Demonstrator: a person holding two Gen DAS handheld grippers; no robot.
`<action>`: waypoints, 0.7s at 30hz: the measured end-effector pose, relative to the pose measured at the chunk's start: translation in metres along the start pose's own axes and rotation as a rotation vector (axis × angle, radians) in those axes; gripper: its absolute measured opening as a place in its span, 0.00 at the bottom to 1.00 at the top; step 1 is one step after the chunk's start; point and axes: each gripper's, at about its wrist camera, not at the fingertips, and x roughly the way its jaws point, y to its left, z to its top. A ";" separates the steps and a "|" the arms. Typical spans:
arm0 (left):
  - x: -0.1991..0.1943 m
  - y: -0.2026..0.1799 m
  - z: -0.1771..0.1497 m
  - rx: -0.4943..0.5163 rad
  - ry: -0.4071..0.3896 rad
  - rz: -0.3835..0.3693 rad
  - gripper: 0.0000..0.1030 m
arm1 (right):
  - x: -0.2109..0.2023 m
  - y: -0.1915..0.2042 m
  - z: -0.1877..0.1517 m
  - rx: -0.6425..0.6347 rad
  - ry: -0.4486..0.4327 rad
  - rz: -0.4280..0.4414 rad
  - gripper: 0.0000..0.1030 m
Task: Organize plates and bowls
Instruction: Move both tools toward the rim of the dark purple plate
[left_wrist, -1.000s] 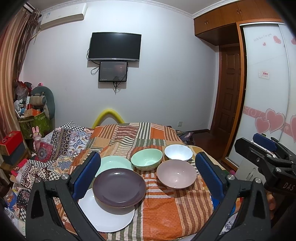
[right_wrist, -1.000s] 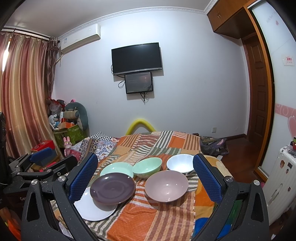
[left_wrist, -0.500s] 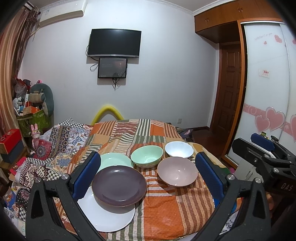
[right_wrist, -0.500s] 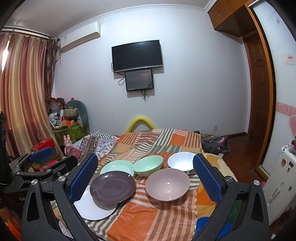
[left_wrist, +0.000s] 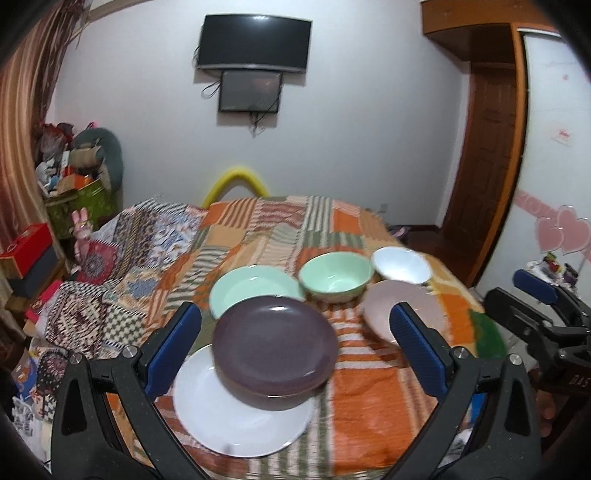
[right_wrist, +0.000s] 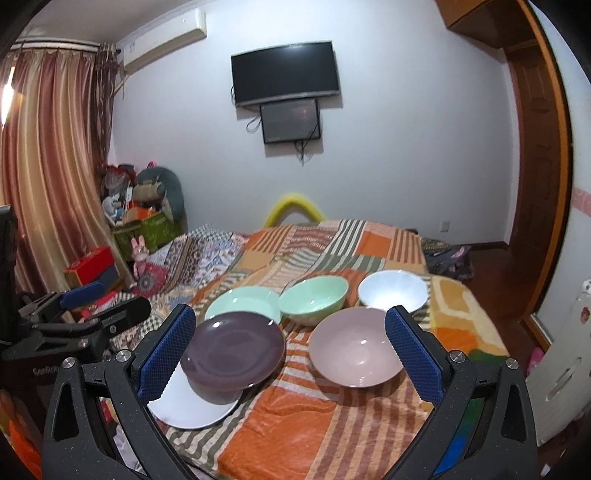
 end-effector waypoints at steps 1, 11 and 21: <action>0.006 0.006 -0.002 -0.003 0.012 0.018 1.00 | 0.005 0.000 -0.001 0.001 0.014 0.007 0.99; 0.065 0.062 -0.015 -0.095 0.157 0.047 1.00 | 0.061 0.008 -0.010 0.010 0.169 0.082 0.86; 0.124 0.095 -0.038 -0.122 0.294 0.091 1.00 | 0.109 0.014 -0.031 0.014 0.318 0.117 0.72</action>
